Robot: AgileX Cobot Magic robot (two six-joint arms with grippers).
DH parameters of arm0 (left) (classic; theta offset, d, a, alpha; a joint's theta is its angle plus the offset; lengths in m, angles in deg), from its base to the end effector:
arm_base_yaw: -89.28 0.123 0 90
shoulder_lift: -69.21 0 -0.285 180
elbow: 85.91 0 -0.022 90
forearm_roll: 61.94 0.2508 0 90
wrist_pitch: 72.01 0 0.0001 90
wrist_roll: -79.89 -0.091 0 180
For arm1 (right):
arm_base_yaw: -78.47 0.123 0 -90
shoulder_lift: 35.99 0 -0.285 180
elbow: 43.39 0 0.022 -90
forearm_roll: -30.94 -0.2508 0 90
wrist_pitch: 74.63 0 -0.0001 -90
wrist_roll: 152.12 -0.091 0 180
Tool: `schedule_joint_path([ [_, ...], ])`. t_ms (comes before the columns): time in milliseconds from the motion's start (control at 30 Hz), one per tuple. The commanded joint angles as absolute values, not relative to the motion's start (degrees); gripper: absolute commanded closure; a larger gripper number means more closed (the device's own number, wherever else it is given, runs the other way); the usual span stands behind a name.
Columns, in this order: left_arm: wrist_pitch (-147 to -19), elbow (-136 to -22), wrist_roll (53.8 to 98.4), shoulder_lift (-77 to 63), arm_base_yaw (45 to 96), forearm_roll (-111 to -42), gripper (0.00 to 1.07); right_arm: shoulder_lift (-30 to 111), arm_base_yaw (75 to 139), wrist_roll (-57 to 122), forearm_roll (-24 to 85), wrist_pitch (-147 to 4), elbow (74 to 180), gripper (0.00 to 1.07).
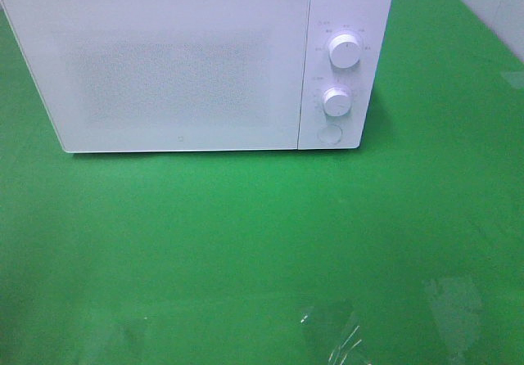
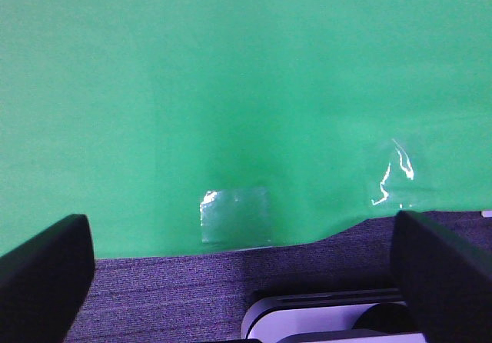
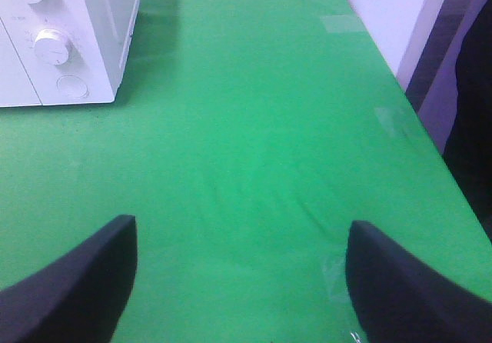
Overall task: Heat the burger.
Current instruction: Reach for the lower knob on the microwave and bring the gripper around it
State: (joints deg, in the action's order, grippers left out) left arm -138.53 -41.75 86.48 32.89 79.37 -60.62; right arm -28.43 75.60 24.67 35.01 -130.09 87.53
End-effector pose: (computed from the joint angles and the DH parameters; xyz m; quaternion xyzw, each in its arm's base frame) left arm 0.0629 -0.0090 0.2786 0.0292 0.9583 -0.0294 0.2827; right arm -0.0012 -0.0053 0.2826 0.0436 0.8279 -0.0339 0.5582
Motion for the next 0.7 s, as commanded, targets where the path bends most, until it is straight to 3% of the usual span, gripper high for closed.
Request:
schedule_joint_path([
  [33, -132.8, -39.7, 86.8, 37.2, 79.7, -60.0, 0.1, -29.9, 75.4, 24.6, 34.8, -129.6, 87.4, 0.34],
  [600, -133.3, -38.4, 84.8, 48.4, 80.1, -59.8, 0.1, -29.9, 75.4, 24.6, 34.8, -129.6, 87.4, 0.34],
  [667, -133.3, -38.4, 84.9, 53.5, 84.9, -59.8, 0.1, -29.9, 75.4, 24.6, 34.8, -129.6, 87.4, 0.34],
  [700, -133.3, -38.4, 84.9, 53.5, 84.9, -59.8, 0.1, -29.9, 75.4, 24.6, 34.8, -129.6, 87.4, 0.34],
])
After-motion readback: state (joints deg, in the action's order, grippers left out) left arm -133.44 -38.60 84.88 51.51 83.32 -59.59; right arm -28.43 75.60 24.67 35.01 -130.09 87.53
